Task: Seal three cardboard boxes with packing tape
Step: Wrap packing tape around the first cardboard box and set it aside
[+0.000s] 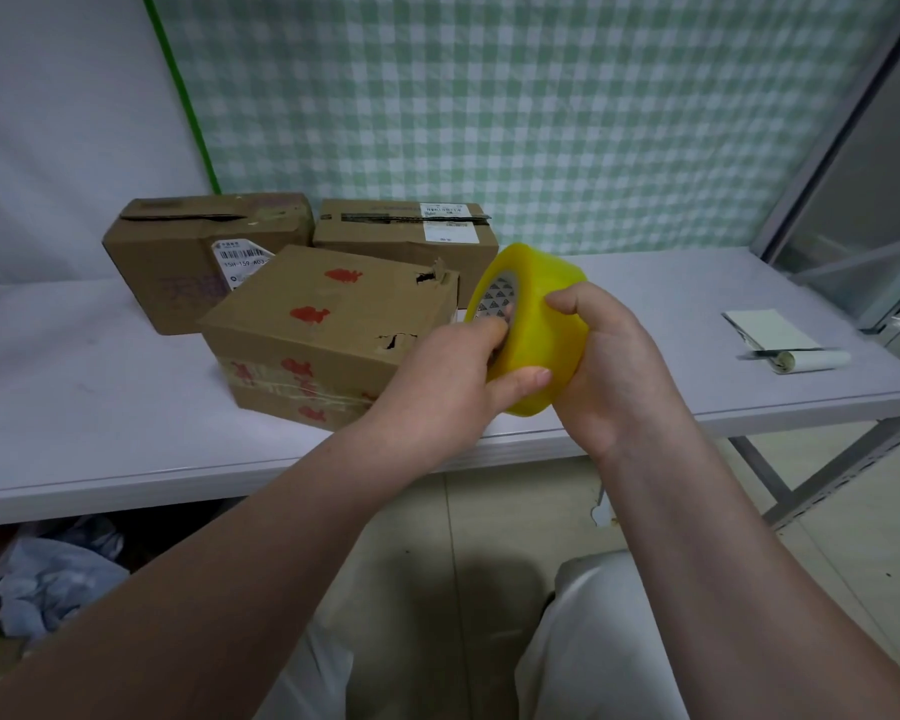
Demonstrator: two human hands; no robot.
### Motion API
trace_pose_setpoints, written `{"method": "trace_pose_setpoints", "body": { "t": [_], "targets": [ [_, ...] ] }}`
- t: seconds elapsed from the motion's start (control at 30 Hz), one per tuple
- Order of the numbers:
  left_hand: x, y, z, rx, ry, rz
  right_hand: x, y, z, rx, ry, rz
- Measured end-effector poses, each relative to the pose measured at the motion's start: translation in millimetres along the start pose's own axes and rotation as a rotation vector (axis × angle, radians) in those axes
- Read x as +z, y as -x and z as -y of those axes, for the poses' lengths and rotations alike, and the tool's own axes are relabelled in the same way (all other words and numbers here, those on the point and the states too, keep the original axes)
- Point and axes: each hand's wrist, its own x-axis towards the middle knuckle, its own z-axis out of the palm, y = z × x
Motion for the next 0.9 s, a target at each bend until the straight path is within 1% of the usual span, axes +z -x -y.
{"method": "trace_pose_setpoints", "body": {
  "t": [0.1, 0.17, 0.23, 0.3, 0.37, 0.43, 0.53, 0.67, 0.73, 0.8, 0.9],
  "targets": [
    [-0.7, 0.7, 3.8, 0.020, 0.068, -0.010, -4.9, -1.8, 0.6, -0.030, 0.062, 0.018],
    [-5.3, 2.3, 6.1, 0.016, 0.159, 0.014, -11.9, -2.3, 3.7, -0.060, 0.206, 0.026],
    [-14.2, 5.1, 6.1, -0.009, 0.318, 0.081, -18.5, -2.8, 8.9, -0.072, 0.385, 0.009],
    [-21.3, 6.3, 7.1, -0.079, 0.464, 0.172, -25.1, -5.2, 13.2, -0.070, 0.512, -0.014],
    [-28.3, 8.0, 8.3, -0.109, 0.535, 0.223, -27.1, -5.5, 18.3, -0.156, 0.603, -0.030],
    [-34.6, 9.5, 9.2, -0.102, 0.608, 0.245, -26.6, -4.9, 24.4, -0.224, 0.628, 0.071],
    [-43.2, 10.8, 10.9, -0.132, 0.681, 0.270, -25.4, -5.0, 28.3, -0.239, 0.633, 0.254],
    [-46.7, 11.2, 17.6, -0.186, 0.742, 0.315, -23.5, -5.5, 28.4, -0.198, 0.720, 0.347],
    [-47.9, 11.6, 21.2, -0.211, 0.715, 0.319, -22.7, -5.3, 28.0, -0.153, 0.755, 0.390],
    [-50.1, 11.9, 23.5, -0.236, 0.692, 0.322, -22.1, -4.0, 25.7, -0.111, 0.773, 0.432],
    [-52.8, 12.2, 21.6, -0.251, 0.720, 0.327, -19.8, -2.6, 20.5, -0.078, 0.766, 0.481]
  ]
}}
